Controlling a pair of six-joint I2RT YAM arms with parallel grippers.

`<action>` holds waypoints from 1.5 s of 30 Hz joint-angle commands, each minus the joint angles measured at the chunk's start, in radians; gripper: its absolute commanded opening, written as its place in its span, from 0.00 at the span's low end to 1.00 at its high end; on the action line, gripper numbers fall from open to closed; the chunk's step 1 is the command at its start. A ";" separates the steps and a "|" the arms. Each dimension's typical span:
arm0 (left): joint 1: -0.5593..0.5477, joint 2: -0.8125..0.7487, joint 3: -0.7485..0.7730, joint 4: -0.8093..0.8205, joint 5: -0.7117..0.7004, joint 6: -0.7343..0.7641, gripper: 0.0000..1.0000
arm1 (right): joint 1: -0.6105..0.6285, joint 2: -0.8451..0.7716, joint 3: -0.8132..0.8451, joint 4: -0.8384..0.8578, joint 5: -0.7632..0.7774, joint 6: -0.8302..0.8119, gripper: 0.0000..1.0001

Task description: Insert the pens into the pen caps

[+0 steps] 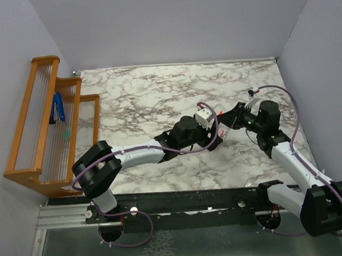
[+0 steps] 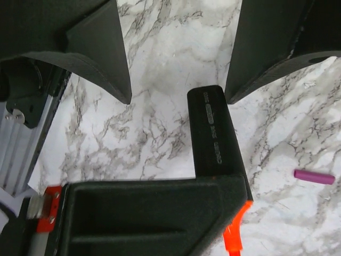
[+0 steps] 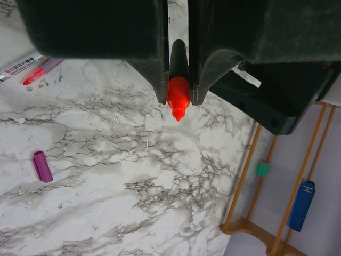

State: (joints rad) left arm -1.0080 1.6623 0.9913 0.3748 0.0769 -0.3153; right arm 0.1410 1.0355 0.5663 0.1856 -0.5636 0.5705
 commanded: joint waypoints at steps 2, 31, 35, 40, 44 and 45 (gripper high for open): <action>0.064 -0.058 -0.113 0.121 0.167 -0.042 0.75 | 0.003 -0.041 -0.018 0.032 -0.071 -0.034 0.01; 0.275 0.239 -0.239 1.263 0.809 -0.815 0.50 | 0.004 -0.004 -0.046 0.262 -0.375 0.052 0.01; 0.276 0.200 -0.244 1.165 0.778 -0.732 0.51 | 0.003 0.007 -0.054 0.271 -0.386 0.055 0.01; 0.276 0.203 -0.218 1.127 0.768 -0.709 0.51 | 0.007 0.015 -0.056 0.272 -0.392 0.052 0.01; 0.276 0.189 -0.220 1.066 0.736 -0.656 0.51 | 0.011 0.015 -0.054 0.265 -0.389 0.048 0.01; 0.276 0.182 -0.221 1.041 0.729 -0.639 0.50 | 0.013 0.015 -0.055 0.262 -0.389 0.045 0.01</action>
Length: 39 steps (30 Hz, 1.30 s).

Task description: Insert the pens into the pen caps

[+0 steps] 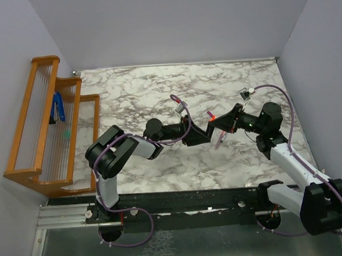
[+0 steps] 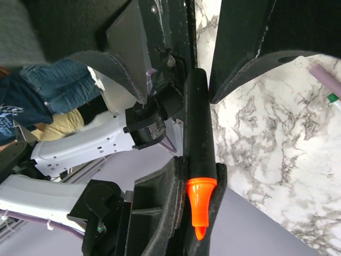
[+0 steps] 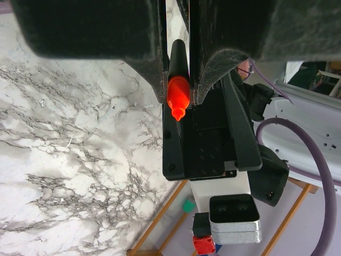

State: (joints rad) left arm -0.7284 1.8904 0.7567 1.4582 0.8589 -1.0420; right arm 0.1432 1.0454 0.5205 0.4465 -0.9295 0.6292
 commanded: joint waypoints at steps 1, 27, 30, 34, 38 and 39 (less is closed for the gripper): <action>-0.004 -0.052 0.013 -0.064 -0.060 0.106 0.50 | 0.012 0.004 -0.011 0.001 -0.022 -0.013 0.01; -0.018 -0.029 0.032 -0.160 -0.069 0.180 0.39 | 0.042 0.045 -0.019 0.051 0.001 0.004 0.01; -0.018 -0.023 0.033 -0.163 -0.068 0.179 0.25 | 0.043 0.045 -0.021 0.052 0.007 0.003 0.01; -0.017 -0.012 0.036 -0.165 -0.063 0.179 0.00 | 0.044 0.047 -0.020 0.052 0.008 0.003 0.01; -0.017 -0.015 0.034 -0.164 -0.058 0.190 0.00 | 0.044 0.046 -0.018 0.027 0.022 -0.008 0.01; -0.017 -0.017 0.034 -0.165 -0.057 0.192 0.00 | 0.045 0.045 -0.015 0.008 0.035 -0.017 0.06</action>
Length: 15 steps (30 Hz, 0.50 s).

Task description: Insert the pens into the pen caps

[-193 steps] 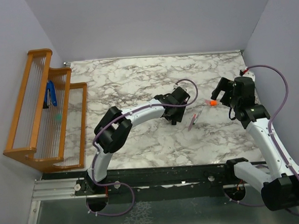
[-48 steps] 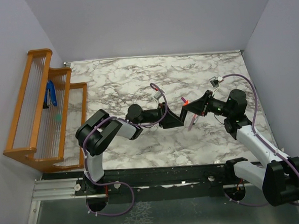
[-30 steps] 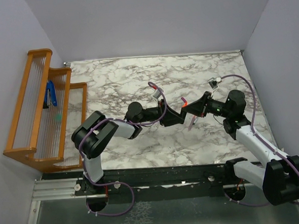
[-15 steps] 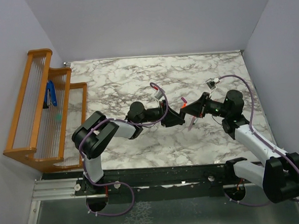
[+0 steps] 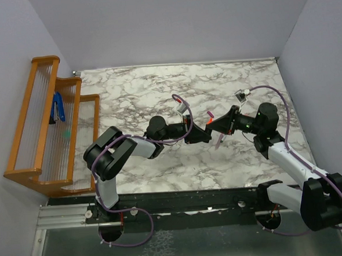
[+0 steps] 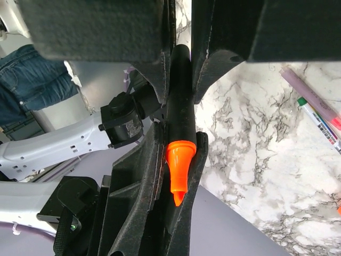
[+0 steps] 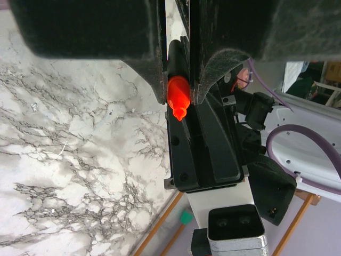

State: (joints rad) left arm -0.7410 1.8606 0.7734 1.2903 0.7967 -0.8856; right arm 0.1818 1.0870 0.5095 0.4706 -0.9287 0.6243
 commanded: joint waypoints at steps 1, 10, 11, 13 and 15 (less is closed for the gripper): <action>-0.005 0.010 0.018 -0.003 0.007 0.042 0.00 | 0.006 0.000 0.003 -0.044 0.054 -0.024 0.25; 0.009 -0.056 -0.024 -0.178 -0.026 0.157 0.00 | 0.005 -0.085 0.123 -0.377 0.467 -0.140 1.00; 0.014 -0.068 -0.035 -0.186 -0.034 0.162 0.00 | 0.006 -0.094 0.134 -0.396 0.520 -0.136 1.00; 0.028 -0.093 -0.055 -0.218 -0.051 0.179 0.00 | 0.005 -0.108 0.156 -0.438 0.629 -0.112 1.00; 0.040 -0.124 -0.073 -0.279 -0.080 0.209 0.00 | 0.005 -0.119 0.178 -0.482 0.725 -0.081 1.00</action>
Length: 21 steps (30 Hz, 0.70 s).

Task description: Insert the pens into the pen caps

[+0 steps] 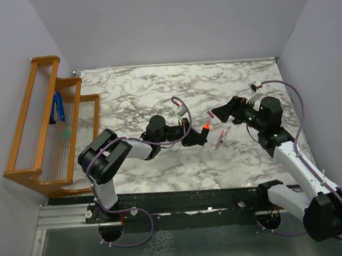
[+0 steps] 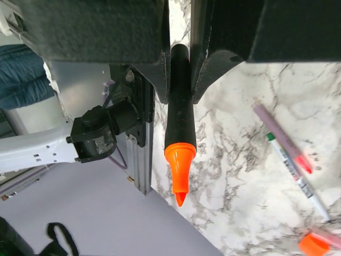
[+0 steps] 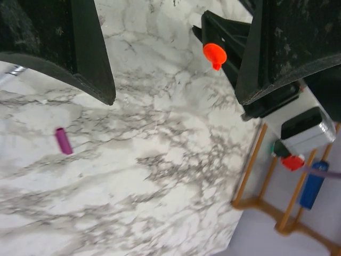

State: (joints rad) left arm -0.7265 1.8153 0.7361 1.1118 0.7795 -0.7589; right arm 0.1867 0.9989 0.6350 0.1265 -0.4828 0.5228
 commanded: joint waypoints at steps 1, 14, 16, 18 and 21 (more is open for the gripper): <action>0.032 -0.097 -0.040 -0.142 -0.081 0.105 0.00 | 0.001 -0.034 0.063 -0.167 0.326 0.035 1.00; 0.038 -0.446 0.073 -0.987 -0.482 0.582 0.00 | 0.000 0.456 0.556 -0.645 0.786 -0.381 1.00; 0.039 -0.481 0.089 -1.053 -0.499 0.619 0.00 | 0.000 0.548 0.631 -0.698 0.881 -0.461 1.00; 0.038 -0.511 0.089 -1.067 -0.478 0.613 0.00 | 0.001 0.615 0.667 -0.702 0.862 -0.610 1.00; 0.039 -0.546 0.078 -1.073 -0.441 0.599 0.00 | 0.001 0.667 0.662 -0.673 0.801 -0.752 1.00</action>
State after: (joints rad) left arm -0.6872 1.3220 0.8040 0.1642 0.3489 -0.2150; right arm 0.1864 1.6100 1.2816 -0.4755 0.2874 0.0521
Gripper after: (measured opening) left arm 0.126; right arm 0.998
